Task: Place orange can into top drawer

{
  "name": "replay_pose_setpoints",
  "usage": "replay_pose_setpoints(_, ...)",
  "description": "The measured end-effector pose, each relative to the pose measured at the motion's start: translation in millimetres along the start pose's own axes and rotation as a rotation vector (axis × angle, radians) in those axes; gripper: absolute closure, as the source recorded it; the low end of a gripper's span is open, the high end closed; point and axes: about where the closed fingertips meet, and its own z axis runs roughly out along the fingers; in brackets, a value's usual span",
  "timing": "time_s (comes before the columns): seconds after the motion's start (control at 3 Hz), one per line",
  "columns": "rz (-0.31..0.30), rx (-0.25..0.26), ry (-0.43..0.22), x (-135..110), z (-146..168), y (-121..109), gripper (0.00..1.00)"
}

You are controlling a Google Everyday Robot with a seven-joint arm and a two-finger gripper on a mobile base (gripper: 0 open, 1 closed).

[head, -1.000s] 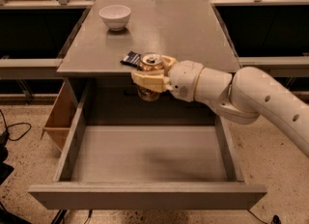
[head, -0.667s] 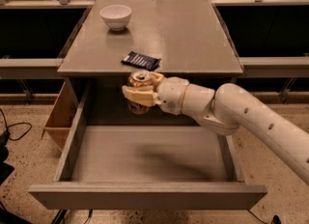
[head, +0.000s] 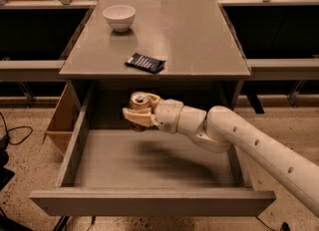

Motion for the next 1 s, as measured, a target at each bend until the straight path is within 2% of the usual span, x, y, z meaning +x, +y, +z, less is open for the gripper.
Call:
replay_pose_setpoints(0.33, -0.021, -0.051, 0.110, 32, 7, 10, 1.00)
replay_pose_setpoints(0.67, -0.059, -0.093, 0.196, 52, 11, 18, 1.00)
replay_pose_setpoints(1.0, -0.072, -0.108, 0.219, 62, 12, 22, 1.00)
